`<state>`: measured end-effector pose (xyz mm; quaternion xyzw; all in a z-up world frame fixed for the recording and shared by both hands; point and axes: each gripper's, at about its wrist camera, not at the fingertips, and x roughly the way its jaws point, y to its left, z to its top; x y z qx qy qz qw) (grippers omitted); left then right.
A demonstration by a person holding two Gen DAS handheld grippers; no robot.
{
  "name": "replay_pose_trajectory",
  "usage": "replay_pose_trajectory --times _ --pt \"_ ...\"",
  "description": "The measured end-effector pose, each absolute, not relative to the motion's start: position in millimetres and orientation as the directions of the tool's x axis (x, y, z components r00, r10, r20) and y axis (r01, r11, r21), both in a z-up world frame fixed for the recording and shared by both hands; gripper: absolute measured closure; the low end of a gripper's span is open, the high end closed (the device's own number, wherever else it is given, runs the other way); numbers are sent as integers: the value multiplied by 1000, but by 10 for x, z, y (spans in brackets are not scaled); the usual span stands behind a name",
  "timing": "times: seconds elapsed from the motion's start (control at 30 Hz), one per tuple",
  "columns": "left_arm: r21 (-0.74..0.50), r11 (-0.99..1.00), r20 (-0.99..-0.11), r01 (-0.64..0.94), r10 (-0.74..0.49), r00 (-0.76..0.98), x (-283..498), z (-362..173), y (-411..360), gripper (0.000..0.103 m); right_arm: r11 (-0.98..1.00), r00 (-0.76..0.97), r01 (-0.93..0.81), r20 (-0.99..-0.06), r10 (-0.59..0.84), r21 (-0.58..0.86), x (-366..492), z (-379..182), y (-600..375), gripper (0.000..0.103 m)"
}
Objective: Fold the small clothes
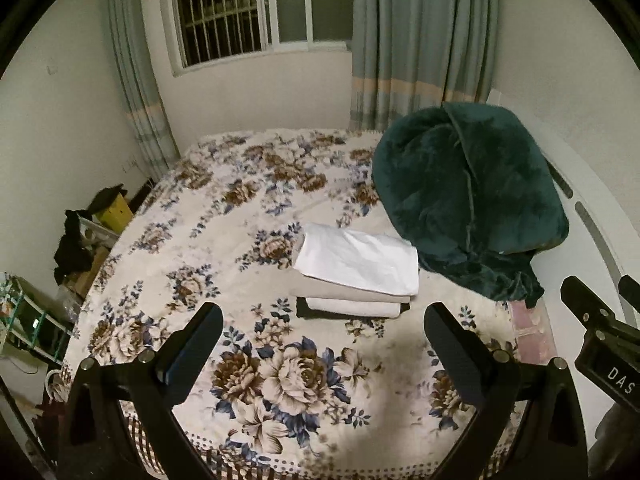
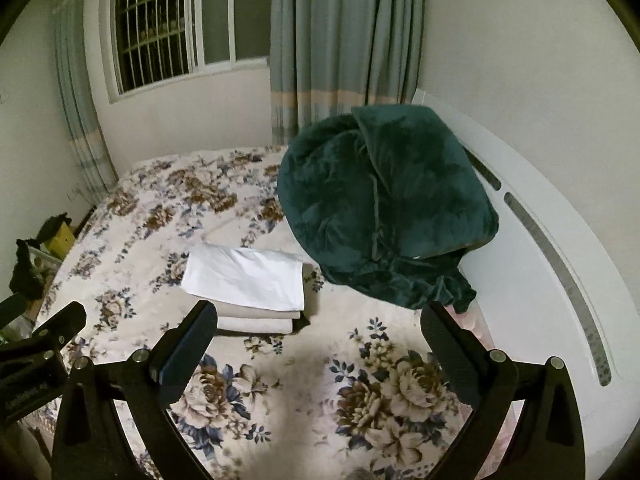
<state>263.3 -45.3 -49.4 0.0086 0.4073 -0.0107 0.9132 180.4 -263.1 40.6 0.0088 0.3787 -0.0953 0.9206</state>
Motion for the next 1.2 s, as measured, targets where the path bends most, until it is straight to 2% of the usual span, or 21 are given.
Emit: replay_pose_trajectory --times 0.43,1.2 --pt "-18 1000 -700 5 -16 714 2068 -169 -456 0 990 748 132 -651 -129 -45 1097 936 -2620 0" --pt "-11 999 -674 -34 18 739 1903 10 -407 0 994 773 101 -626 -104 -40 1038 1067 -2662 0"
